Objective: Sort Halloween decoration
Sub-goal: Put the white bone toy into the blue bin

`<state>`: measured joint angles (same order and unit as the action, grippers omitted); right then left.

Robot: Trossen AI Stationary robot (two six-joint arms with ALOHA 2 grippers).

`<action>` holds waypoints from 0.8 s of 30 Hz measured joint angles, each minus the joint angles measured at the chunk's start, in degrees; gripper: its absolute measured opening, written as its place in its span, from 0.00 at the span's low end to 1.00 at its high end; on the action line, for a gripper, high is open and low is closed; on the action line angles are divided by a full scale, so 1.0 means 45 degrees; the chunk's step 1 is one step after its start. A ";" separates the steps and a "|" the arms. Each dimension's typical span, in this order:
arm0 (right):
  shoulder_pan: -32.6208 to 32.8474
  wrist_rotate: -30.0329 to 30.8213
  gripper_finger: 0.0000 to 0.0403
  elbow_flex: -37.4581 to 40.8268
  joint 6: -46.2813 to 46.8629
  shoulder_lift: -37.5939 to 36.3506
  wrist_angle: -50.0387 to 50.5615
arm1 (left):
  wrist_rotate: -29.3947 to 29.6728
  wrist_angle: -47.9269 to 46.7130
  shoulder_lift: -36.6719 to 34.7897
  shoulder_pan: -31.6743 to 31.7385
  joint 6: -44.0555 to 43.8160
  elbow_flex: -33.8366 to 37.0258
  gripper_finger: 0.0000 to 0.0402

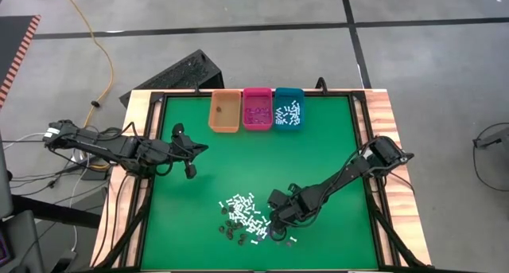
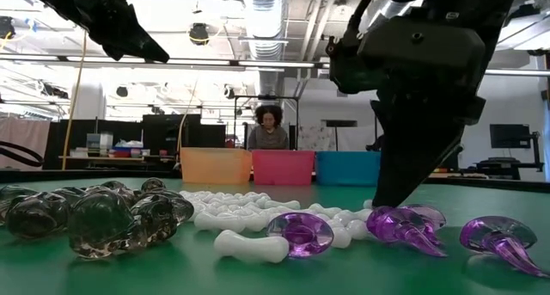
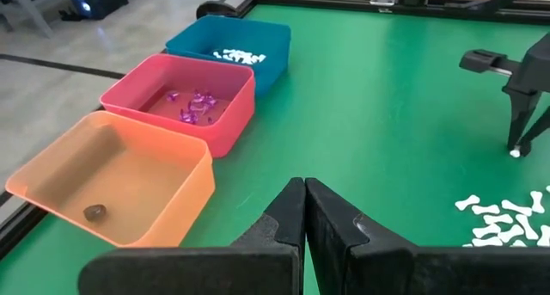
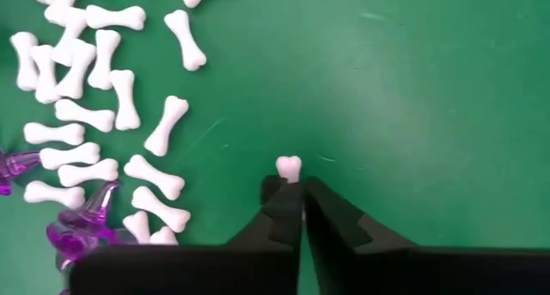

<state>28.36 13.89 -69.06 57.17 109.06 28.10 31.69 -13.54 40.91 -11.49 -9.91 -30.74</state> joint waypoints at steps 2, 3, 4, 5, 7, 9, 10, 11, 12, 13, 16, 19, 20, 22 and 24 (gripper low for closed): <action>-0.0016 0.0003 0.05 0.0000 -0.0137 -0.0003 -0.0016 | -0.0001 0.0000 0.0000 0.0000 0.0000 0.0000 0.00; -0.0049 0.0000 0.04 0.0000 -0.0292 -0.0032 -0.0017 | 0.0001 -0.0002 0.0000 0.0000 0.0000 0.0000 0.00; -0.0104 -0.0005 0.04 0.0000 -0.0415 -0.0063 -0.0014 | 0.0003 0.0000 0.0000 0.0000 0.0000 0.0000 0.00; -0.0145 -0.0034 0.04 0.0001 -0.0468 -0.0074 -0.0014 | 0.0003 0.0000 0.0000 0.0000 0.0000 0.0000 0.00; -0.0270 -0.0002 0.05 0.0019 -0.0499 -0.0222 0.0115 | -0.0002 -0.0001 0.0000 0.0000 0.0000 0.0000 0.00; -0.0432 0.0157 0.06 0.0019 -0.0928 -0.0432 0.0203 | 0.0001 -0.0002 -0.0002 0.0000 0.0000 0.0000 0.00; -0.0524 0.0237 0.05 0.0019 -0.1192 -0.0594 0.0258 | -0.0002 -0.0003 0.0000 0.0000 0.0000 0.0000 0.00; -0.0655 0.0351 0.05 0.0019 -0.1451 -0.0740 0.0352 | 0.0000 -0.0011 0.0000 0.0000 0.0000 0.0000 0.00; -0.0798 0.0458 0.04 0.0019 -0.1733 -0.0923 0.0466 | 0.0003 -0.0008 -0.0005 0.0000 0.0000 0.0000 0.00; -0.0953 0.0560 0.04 0.0019 -0.2028 -0.1137 0.0645 | 0.0000 -0.0010 -0.0003 0.0000 0.0001 0.0000 0.00; -0.1535 0.0982 0.04 0.0019 -0.2866 -0.1820 0.1388 | -0.0002 -0.0010 0.0000 0.0000 0.0096 0.0000 0.00; -0.2317 0.1557 0.05 0.0019 -0.3906 -0.2631 0.2369 | 0.0002 -0.0010 0.0000 0.0000 0.0128 0.0000 0.00; -0.2651 0.1794 0.05 0.0019 -0.4412 -0.2911 0.2684 | 0.0002 -0.0015 -0.0004 0.0000 0.0134 0.0000 0.00; -0.3480 0.2299 0.05 0.0019 -0.5379 -0.3478 0.3246 | 0.0003 -0.0015 0.0000 0.0000 0.0136 0.0000 0.00; -0.4512 0.2724 0.05 0.0019 -0.6387 -0.4034 0.3629 | -0.0002 -0.0013 0.0000 0.0000 0.0136 0.0000 0.00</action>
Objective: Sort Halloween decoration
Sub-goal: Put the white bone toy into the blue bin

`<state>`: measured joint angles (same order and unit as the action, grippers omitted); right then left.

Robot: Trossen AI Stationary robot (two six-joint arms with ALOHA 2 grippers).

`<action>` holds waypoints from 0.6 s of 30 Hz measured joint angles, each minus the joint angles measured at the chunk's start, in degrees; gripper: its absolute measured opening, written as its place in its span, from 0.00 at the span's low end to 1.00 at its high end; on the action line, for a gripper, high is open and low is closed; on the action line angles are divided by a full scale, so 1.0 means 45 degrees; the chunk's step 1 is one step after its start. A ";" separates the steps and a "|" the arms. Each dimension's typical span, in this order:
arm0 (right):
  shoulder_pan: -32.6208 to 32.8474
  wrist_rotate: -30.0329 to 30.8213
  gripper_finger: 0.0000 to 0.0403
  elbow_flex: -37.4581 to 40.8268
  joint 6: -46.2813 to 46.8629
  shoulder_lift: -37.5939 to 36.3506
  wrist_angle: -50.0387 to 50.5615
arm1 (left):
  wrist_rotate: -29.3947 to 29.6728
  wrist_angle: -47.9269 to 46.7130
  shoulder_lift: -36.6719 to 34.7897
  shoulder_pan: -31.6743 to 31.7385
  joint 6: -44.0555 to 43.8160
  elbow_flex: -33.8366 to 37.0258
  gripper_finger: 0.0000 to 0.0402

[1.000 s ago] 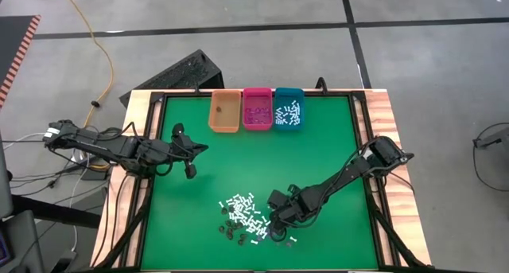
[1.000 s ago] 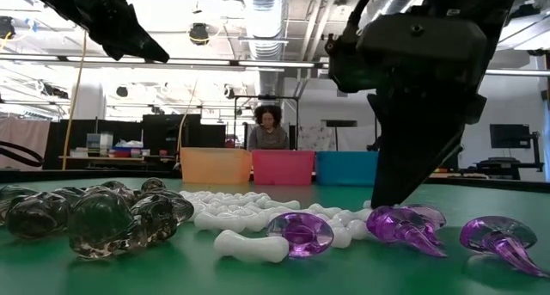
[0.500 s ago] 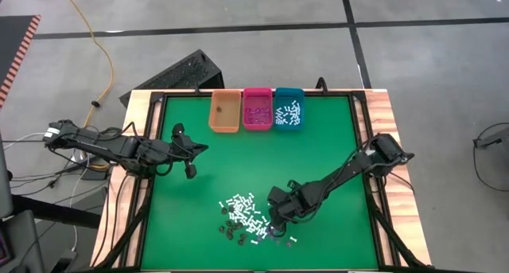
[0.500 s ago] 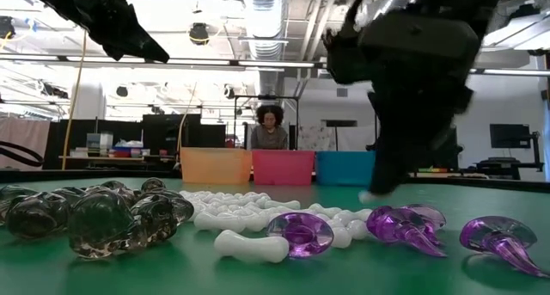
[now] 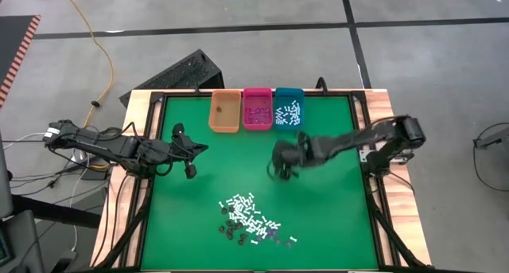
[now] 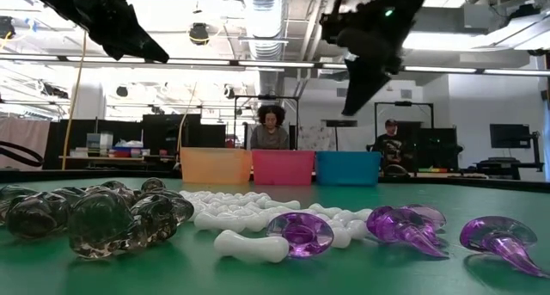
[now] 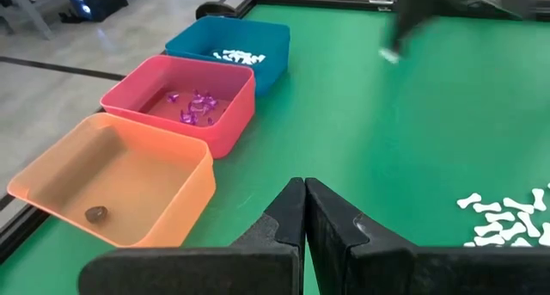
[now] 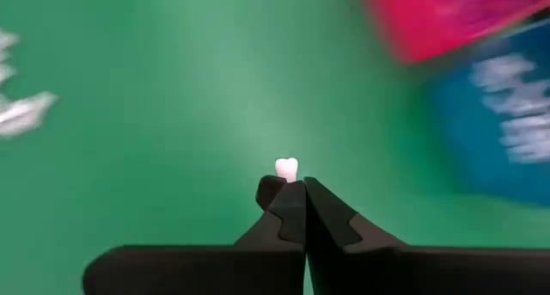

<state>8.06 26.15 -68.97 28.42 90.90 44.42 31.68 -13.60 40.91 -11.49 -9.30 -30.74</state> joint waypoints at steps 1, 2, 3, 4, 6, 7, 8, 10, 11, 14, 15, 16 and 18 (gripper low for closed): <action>-0.0566 0.0234 0.05 -0.0005 -0.0515 -0.0237 0.0119 | 0.0005 0.0005 -0.0001 0.0000 0.0000 0.0000 0.00; -0.1167 0.0473 0.05 -0.0005 -0.1038 -0.0433 0.0169 | 0.0005 0.0023 0.0000 0.0000 0.0000 0.0000 0.00; -0.1788 0.0675 0.06 -0.0005 -0.1535 -0.0615 0.0180 | 0.0005 0.0023 0.0000 0.0000 0.0000 0.0000 0.00; -0.2428 0.0859 0.06 -0.0005 -0.2066 -0.0760 0.0153 | 0.0004 0.0018 -0.0004 0.0000 0.0000 0.0000 0.00; -0.3723 0.0920 0.06 -0.0005 -0.3020 -0.0914 -0.0102 | 0.0005 0.0028 -0.0005 0.0000 -0.0010 0.0000 0.00; -0.4372 0.0824 0.06 -0.0015 -0.3460 -0.0930 -0.0230 | 0.0005 0.0026 0.0000 0.0000 -0.0028 0.0000 0.00; -0.4990 0.0509 0.06 -0.0015 -0.3879 -0.0930 -0.0310 | 0.0005 0.0028 -0.0001 0.0000 -0.0058 0.0000 0.00; -0.6112 -0.0611 0.08 -0.0015 -0.4481 -0.0757 -0.0445 | 0.0002 0.0023 -0.0002 0.0000 -0.0061 0.0000 0.00; -0.6616 -0.1257 0.09 -0.0015 -0.4639 -0.0616 -0.0550 | 0.0004 0.0023 0.0000 0.0000 -0.0058 0.0000 0.00; -0.7693 -0.2743 0.15 -0.0015 -0.4811 -0.0124 -0.0603 | 0.0000 0.0016 -0.0005 0.0000 -0.0068 0.0000 0.00; -0.7943 -0.3112 0.18 -0.0015 -0.4871 0.0029 -0.0626 | 0.0000 0.0007 -0.0005 0.0000 -0.0076 0.0000 0.00; -0.8146 -0.3369 0.21 -0.0010 -0.4957 0.0146 -0.0684 | 0.0000 0.0004 -0.0005 0.0000 -0.0083 0.0000 0.00; -0.8328 -0.3525 0.28 -0.0011 -0.4993 0.0320 -0.0687 | 0.0000 0.0004 -0.0005 0.0000 -0.0083 0.0000 0.00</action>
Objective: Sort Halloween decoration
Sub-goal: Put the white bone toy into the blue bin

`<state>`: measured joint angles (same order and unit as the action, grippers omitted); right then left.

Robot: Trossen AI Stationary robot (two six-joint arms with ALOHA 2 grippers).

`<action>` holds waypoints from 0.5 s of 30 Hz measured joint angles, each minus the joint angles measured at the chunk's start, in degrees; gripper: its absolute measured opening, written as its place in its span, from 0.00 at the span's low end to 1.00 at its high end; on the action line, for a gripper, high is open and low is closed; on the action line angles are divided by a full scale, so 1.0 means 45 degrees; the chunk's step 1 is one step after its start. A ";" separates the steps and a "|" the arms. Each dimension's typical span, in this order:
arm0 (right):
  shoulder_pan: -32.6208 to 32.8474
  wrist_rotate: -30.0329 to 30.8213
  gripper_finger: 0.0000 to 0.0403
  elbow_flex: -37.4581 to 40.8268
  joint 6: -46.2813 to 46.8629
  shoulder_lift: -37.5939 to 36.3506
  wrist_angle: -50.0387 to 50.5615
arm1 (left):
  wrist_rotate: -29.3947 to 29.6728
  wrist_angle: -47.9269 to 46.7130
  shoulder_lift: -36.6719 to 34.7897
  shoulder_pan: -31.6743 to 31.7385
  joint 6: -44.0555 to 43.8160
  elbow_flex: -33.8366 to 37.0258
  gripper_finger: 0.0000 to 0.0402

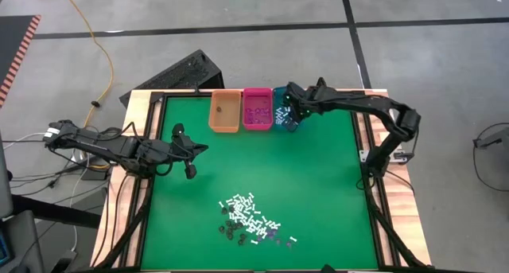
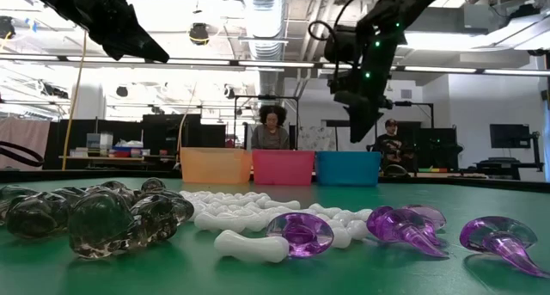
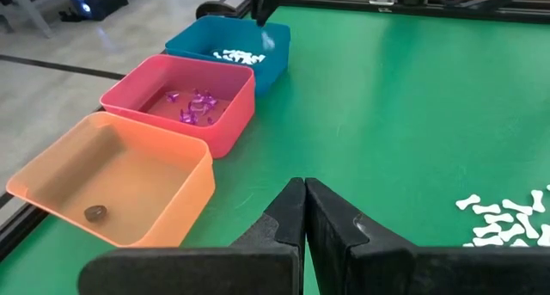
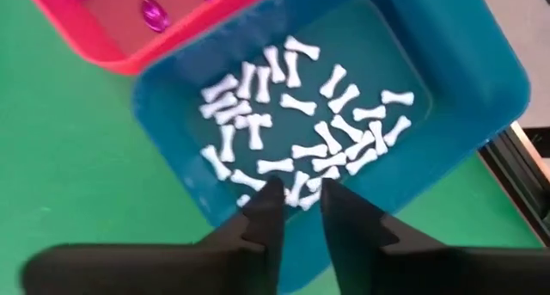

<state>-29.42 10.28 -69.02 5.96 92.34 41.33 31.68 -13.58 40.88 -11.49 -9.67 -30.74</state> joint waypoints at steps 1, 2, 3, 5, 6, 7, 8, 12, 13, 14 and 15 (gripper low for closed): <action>-0.0023 0.0004 0.31 0.0001 0.0000 0.0054 0.0003 | 0.0000 0.0000 0.0004 0.0000 -0.0005 0.0000 0.00; -0.0017 0.0013 0.35 -0.0001 0.0000 0.0076 -0.0014 | 0.0000 0.0000 0.0000 0.0000 -0.0005 0.0000 0.00; 0.0031 0.0008 0.38 0.0001 0.0000 0.0074 -0.0022 | 0.0000 -0.0002 0.0000 0.0000 -0.0005 0.0000 0.00; 0.0276 0.0018 0.43 0.0001 -0.0003 0.0025 -0.0068 | 0.0000 -0.0005 0.0000 0.0000 -0.0005 0.0000 0.00; 0.0479 -0.0042 0.45 0.0001 -0.0090 -0.0054 -0.0118 | 0.0000 -0.0010 0.0000 0.0000 -0.0005 0.0000 0.00; 0.0758 -0.0186 0.47 0.0001 -0.0227 -0.0125 -0.0189 | -0.0002 -0.0007 0.0000 0.0000 -0.0005 0.0000 0.00; 0.1120 -0.0485 0.47 0.0001 -0.0298 -0.0214 -0.0292 | -0.0020 -0.0010 0.0000 0.0000 -0.0005 0.0000 0.00; 0.3280 -0.2055 0.47 -0.0004 -0.0300 -0.0371 -0.1063 | -0.0251 -0.0005 0.0000 0.0000 -0.0005 0.0000 0.00; 0.3976 -0.2266 0.46 -0.0004 -0.0249 -0.0369 -0.1287 | -0.0316 -0.0010 0.0000 0.0000 -0.0005 0.0000 0.00; 0.4720 -0.2307 0.45 -0.0004 -0.0129 -0.0314 -0.1525 | -0.0354 -0.0010 0.0001 0.0000 -0.0009 0.0000 0.00; 0.5472 -0.2301 0.45 -0.0004 -0.0047 -0.0200 -0.1898 | -0.0431 -0.0006 0.0000 0.0000 -0.0006 0.0000 0.00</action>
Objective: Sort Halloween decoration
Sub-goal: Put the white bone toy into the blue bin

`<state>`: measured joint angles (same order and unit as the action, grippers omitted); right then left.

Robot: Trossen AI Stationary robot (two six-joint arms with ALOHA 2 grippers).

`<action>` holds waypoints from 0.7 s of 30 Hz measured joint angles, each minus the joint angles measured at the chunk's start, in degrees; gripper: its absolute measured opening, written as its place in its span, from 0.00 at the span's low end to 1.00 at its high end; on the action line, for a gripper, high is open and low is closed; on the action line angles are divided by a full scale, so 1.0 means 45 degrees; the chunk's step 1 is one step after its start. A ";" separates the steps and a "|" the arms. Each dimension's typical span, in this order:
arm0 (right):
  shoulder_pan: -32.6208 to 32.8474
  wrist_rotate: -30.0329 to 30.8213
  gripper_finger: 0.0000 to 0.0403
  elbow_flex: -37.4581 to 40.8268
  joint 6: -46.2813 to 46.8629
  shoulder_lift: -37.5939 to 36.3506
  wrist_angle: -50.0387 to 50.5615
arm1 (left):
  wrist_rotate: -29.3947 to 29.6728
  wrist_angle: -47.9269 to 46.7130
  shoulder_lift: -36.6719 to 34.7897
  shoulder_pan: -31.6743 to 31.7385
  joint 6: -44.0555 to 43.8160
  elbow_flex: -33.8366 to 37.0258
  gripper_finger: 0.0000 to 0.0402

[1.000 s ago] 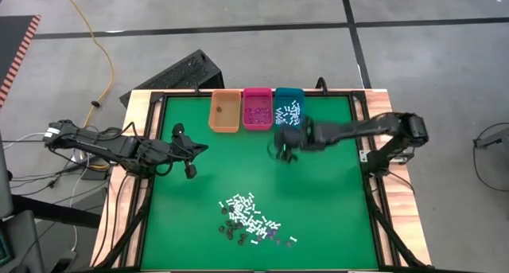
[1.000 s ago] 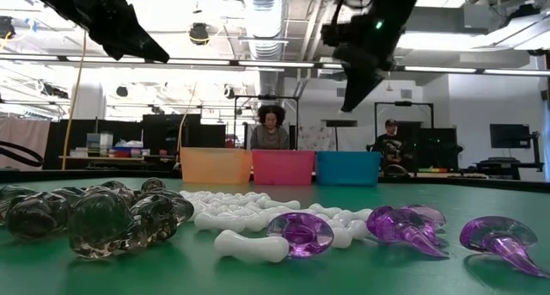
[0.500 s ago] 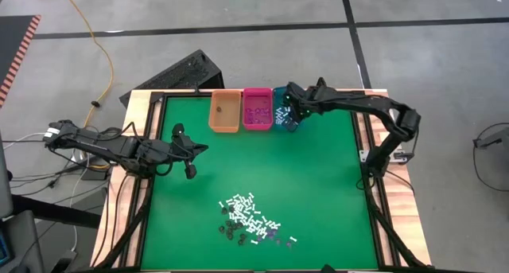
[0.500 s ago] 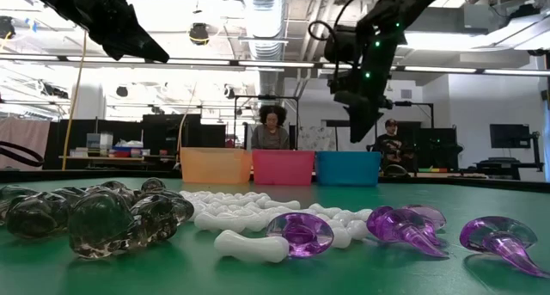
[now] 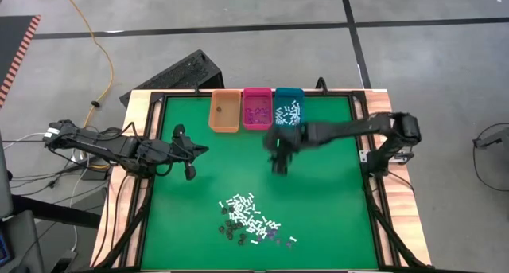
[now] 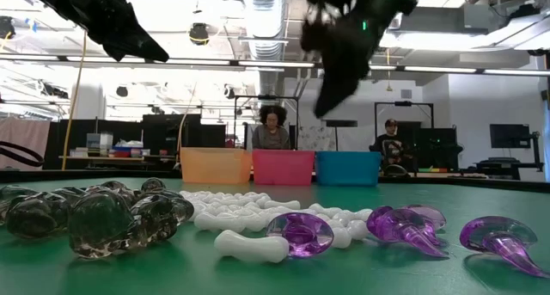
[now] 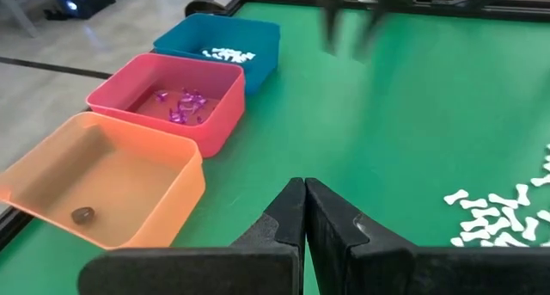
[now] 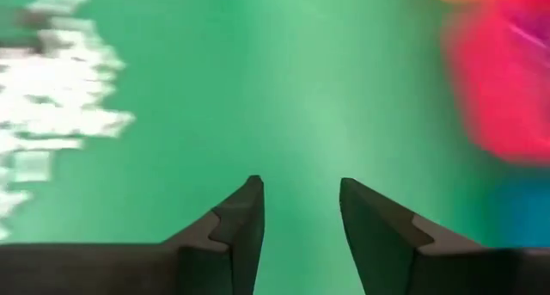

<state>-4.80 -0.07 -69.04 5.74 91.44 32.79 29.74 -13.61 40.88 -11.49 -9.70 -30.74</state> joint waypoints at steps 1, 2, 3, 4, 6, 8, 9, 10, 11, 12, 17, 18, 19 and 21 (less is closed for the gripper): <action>0.0750 0.0066 0.44 -0.0003 0.0039 0.0148 -0.0531 | -0.0039 0.0000 0.0000 0.0000 0.0000 0.0000 0.00; 0.1462 0.0330 0.44 -0.0005 0.0103 0.0338 -0.1025 | -0.0111 -0.0003 0.0002 0.0000 -0.0001 0.0000 0.00; 0.2140 0.0758 0.43 -0.0005 0.0213 0.0603 -0.1486 | -0.0130 -0.0001 0.0002 0.0000 -0.0001 0.0000 0.00; 0.2734 0.1304 0.43 0.0000 0.0347 0.0882 -0.2032 | -0.0149 0.0002 0.0000 0.0000 -0.0003 0.0000 0.00; 0.3668 0.2574 0.42 0.0000 0.0397 0.1498 -0.3141 | -0.0172 0.0002 0.0000 0.0000 -0.0003 0.0000 0.00; 0.4179 0.3499 0.41 0.0000 0.0624 0.2072 -0.3926 | -0.0172 0.0016 0.0001 0.0000 -0.0003 0.0000 0.00; 0.4271 0.3783 0.41 -0.0030 0.1037 0.2389 -0.4290 | -0.0179 0.0011 0.0001 0.0000 -0.0003 0.0000 0.00; 0.4319 0.3894 0.40 -0.0133 0.1521 0.2686 -0.4422 | -0.0210 0.0019 0.0000 0.0000 -0.0032 0.0000 0.00; 0.4335 0.3910 0.40 -0.0242 0.1906 0.2996 -0.4426 | -0.0227 0.0019 0.0000 0.0000 -0.0099 0.0000 0.00; 0.4331 0.3854 0.39 -0.0373 0.2224 0.3320 -0.4381 | -0.0232 0.0011 0.0002 0.0000 -0.0116 0.0000 0.00; 0.4295 0.2928 0.38 -0.1051 0.2777 0.4702 -0.4480 | -0.0220 0.0015 0.0003 0.0000 -0.0049 0.0000 0.00; 0.4314 0.2703 0.38 -0.1187 0.2833 0.4970 -0.4448 | -0.0220 -0.0001 0.0002 0.0000 -0.0037 0.0000 0.00; 0.4317 0.2524 0.38 -0.1358 0.2912 0.5235 -0.4390 | -0.0217 0.0000 0.0000 0.0000 -0.0043 0.0000 0.00; 0.4317 0.2233 0.38 -0.1653 0.2967 0.5618 -0.4378 | -0.0220 -0.0060 0.0000 0.0000 -0.0059 0.0000 0.00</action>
<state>14.63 9.98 -76.47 19.09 116.72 13.09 28.76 -13.88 40.88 -11.49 -9.97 -30.74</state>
